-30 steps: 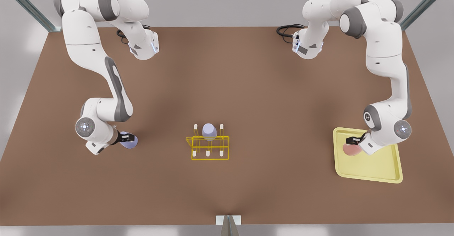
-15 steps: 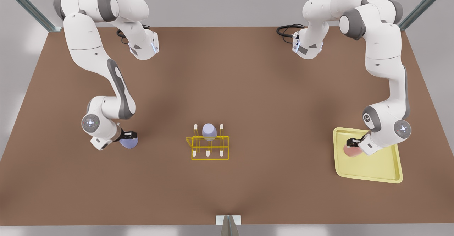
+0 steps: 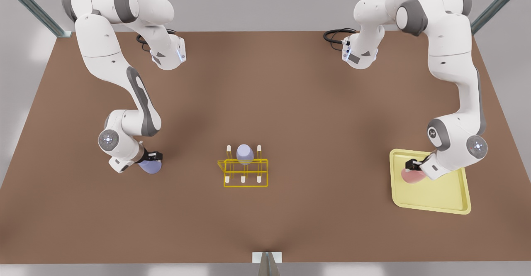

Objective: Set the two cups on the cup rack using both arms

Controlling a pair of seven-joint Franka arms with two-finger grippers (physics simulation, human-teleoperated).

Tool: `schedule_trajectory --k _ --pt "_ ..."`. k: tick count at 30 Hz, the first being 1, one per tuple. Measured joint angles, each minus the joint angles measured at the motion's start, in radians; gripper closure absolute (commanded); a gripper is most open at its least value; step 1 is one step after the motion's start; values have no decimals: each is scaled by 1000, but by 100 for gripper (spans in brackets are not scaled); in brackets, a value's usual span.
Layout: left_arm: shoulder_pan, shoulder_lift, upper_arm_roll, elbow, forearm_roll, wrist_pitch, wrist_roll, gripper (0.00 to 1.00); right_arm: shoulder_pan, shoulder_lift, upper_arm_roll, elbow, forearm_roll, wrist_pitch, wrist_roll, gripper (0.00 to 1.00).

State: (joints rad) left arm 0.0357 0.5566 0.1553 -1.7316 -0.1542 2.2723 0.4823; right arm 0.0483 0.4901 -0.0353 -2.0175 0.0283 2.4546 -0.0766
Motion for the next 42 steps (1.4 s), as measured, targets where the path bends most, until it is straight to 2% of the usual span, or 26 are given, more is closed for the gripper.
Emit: schedule_trajectory --k 5,9,11,13,16,20,29,39,42 --pt "-115 -26 -27 35 -6 -57 -73 20 -1 0 0 11 9 3 0 0" --pt "-134 -12 -140 137 -25 -116 -185 20 1 10 0 22 12 6 0 0" --pt "-138 41 -233 248 -31 -141 -266 20 1 16 0 25 14 9 -1 0" --pt "-154 138 -300 433 -34 -180 -360 20 1 18 0 26 15 10 -1 3" --pt "-202 248 -321 639 -37 -230 -496 20 1 15 0 24 16 9 -1 13" --pt "-250 325 -367 757 -40 -273 -656 19 1 15 0 24 18 7 -4 14" --pt "-346 374 -409 829 -80 -236 -910 19 0 8 13 32 20 4 -8 14" --pt "-430 410 -408 828 -92 -153 -1083 17 9 -79 114 43 163 -55 -29 14" --pt "-446 420 -408 828 -92 -125 -1119 17 12 -108 168 44 221 -83 -34 13"
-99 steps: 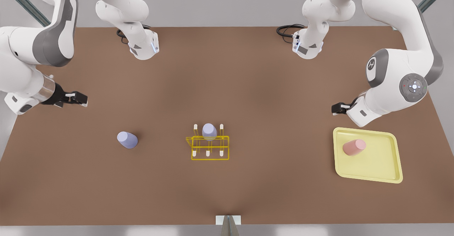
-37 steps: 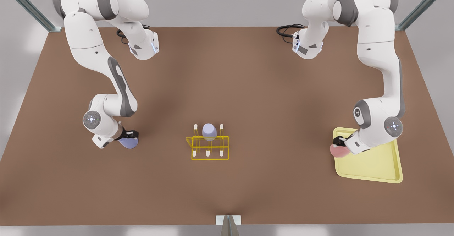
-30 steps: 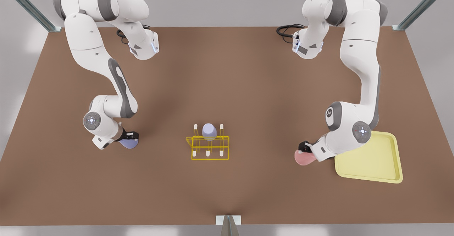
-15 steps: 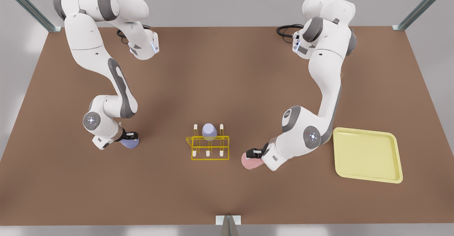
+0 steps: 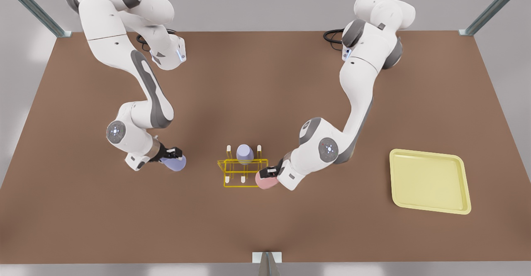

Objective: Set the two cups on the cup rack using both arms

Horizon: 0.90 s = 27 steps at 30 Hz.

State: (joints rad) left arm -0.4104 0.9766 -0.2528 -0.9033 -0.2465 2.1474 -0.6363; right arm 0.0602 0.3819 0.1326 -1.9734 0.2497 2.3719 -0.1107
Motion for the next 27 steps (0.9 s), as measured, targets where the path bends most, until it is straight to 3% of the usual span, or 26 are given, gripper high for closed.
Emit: schedule_trajectory --k 2,4,5,9,15,16,18,19,27 --pt "-13 6 2 0 0 18 -21 10 5 -4 34 15 37 -13 -3 13" --pt "-18 9 3 1 -1 32 -39 10 11 -1 66 32 78 -21 -7 13" --pt "-20 10 4 0 -1 38 -47 0 18 2 73 47 97 -24 -8 13" --pt "-16 2 22 0 5 39 -75 0 33 36 80 121 157 -32 -15 13" --pt "357 -247 63 -3 225 -383 30 0 35 121 80 258 190 -44 -23 13" --pt "375 -353 73 -102 264 -442 62 0 39 134 81 276 198 -45 -24 13" --pt "351 -660 118 -463 315 -483 130 0 39 160 92 303 217 -46 -25 13" --pt "336 -734 151 -529 308 -510 161 0 39 171 102 318 232 -47 -26 13" --pt "366 -781 185 -586 290 -618 357 0 59 199 116 381 280 -49 -28 13"
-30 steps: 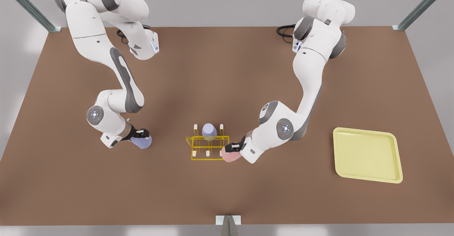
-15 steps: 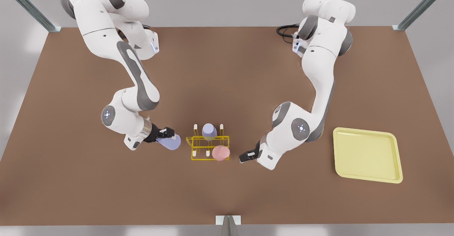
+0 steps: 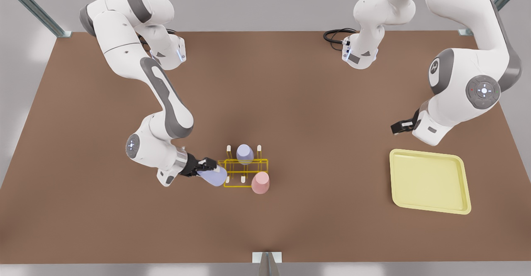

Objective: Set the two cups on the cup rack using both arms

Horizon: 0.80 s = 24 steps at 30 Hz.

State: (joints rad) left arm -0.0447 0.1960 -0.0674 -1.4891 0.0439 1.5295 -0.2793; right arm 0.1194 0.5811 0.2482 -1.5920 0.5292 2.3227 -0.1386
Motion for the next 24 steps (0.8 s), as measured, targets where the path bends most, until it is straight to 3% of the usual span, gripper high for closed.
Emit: schedule_trajectory --k 14,15,16,24 --pt "0 2 0 4 -2 -35 191 0 13 78 21 74 5 -3 -4 13" --pt "0 3 0 4 -2 -36 199 0 15 80 21 76 5 -3 -4 12" --pt "0 3 0 4 -3 -37 208 0 16 81 21 78 4 -4 -4 0" --pt "0 3 0 4 -3 -39 260 0 17 84 21 114 3 -13 -5 0"
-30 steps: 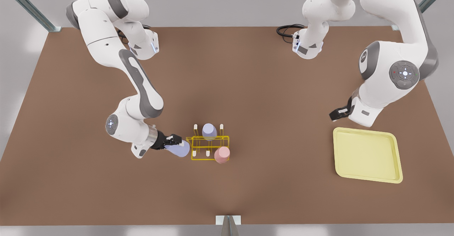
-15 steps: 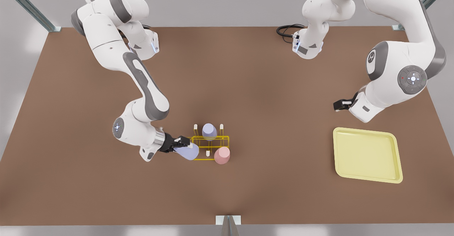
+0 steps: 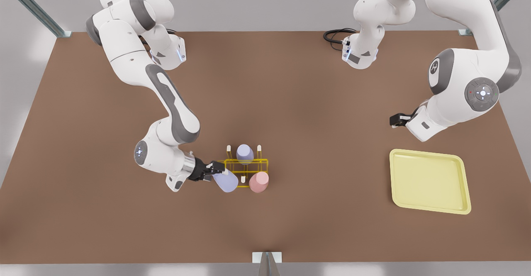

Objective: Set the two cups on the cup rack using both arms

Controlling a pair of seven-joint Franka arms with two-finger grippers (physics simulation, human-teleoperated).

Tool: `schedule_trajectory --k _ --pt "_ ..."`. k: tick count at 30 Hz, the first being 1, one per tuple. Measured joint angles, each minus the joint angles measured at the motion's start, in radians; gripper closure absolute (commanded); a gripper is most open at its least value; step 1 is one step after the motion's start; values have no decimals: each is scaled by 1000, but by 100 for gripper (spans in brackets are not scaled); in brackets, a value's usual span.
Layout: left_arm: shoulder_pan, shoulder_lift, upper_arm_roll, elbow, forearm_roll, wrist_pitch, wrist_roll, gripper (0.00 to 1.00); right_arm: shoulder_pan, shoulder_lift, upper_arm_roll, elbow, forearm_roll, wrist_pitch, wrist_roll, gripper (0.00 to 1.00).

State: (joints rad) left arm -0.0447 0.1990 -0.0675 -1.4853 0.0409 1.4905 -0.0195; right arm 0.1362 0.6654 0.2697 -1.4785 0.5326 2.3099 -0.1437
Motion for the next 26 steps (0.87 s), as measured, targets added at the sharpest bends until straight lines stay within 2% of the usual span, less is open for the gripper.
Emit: schedule_trajectory --k 5,7,11,14,19,26 --pt "-1 0 -1 0 0 -1 23 0 -4 -4 -5 77 1 -60 2 0" --pt "-2 0 -1 0 0 -1 30 0 -1 -45 -63 157 -43 -152 13 0" --pt "-10 0 -5 -1 -9 -22 43 0 -92 -139 -190 238 -493 -452 32 0" --pt "-11 -8 -32 12 -19 -12 50 0 -148 -188 -235 298 -648 -593 31 0" --pt "-26 22 -56 23 -24 31 41 0 -129 -449 -296 164 -609 -732 33 0" --pt "-41 32 -86 45 -31 16 21 0 -123 -498 -299 111 -594 -803 47 0"
